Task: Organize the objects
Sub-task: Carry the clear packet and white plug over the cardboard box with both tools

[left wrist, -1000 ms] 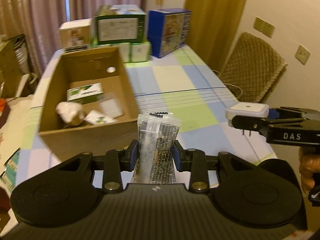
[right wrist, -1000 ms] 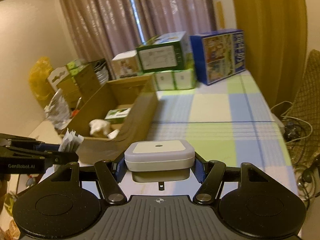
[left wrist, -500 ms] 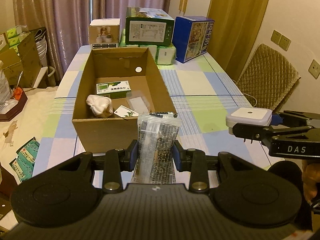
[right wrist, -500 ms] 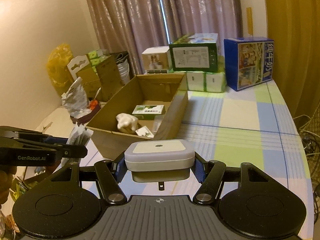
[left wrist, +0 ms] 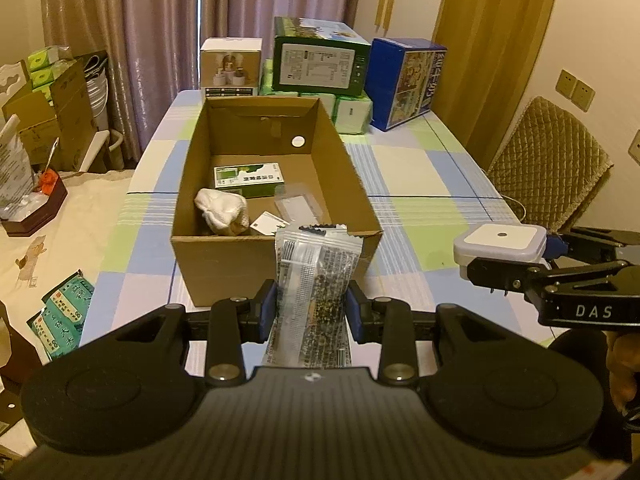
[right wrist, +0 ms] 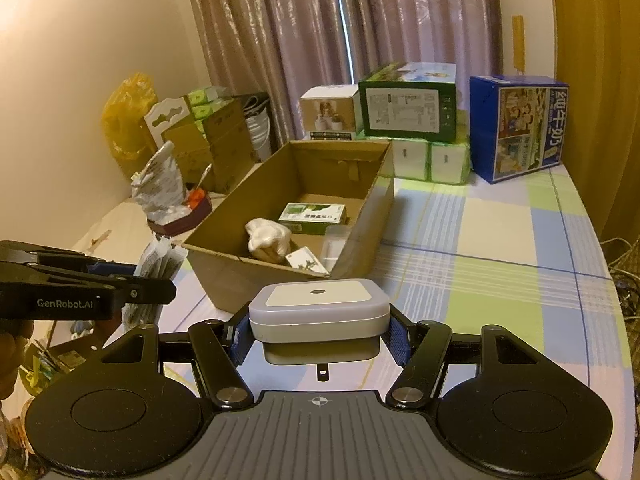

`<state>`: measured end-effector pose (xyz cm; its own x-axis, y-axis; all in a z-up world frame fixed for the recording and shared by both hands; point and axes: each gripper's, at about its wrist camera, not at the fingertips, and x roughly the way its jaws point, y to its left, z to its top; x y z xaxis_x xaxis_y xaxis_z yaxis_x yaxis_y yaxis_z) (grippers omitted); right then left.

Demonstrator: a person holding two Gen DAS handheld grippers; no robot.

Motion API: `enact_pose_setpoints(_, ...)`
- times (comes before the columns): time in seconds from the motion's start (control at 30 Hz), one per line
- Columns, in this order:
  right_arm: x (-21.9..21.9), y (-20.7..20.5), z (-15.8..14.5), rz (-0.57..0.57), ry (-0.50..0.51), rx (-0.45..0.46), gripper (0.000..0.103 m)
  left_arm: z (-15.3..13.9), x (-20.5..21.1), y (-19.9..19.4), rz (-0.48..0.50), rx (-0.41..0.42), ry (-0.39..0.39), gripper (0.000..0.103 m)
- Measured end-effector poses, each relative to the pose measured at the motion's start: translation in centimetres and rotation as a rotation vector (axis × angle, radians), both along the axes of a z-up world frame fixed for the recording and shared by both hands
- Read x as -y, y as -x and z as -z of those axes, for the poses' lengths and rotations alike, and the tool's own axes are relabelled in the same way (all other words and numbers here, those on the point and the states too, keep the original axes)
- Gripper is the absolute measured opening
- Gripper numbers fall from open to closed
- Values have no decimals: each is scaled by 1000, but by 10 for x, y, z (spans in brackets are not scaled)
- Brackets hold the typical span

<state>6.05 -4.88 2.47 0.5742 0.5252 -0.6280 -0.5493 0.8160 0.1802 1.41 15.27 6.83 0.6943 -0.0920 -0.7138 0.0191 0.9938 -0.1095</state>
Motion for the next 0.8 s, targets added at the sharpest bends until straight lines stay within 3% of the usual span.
enact_pose_setpoints(0.4,-24,-17,4,-38,3,-4,62,-4,-20,-19,-24,3,-34,30)
enact_pose_setpoints(0.8,-53,-54,3,-65,10,13,62,-4,-39,-65,-19,-5,-65,30)
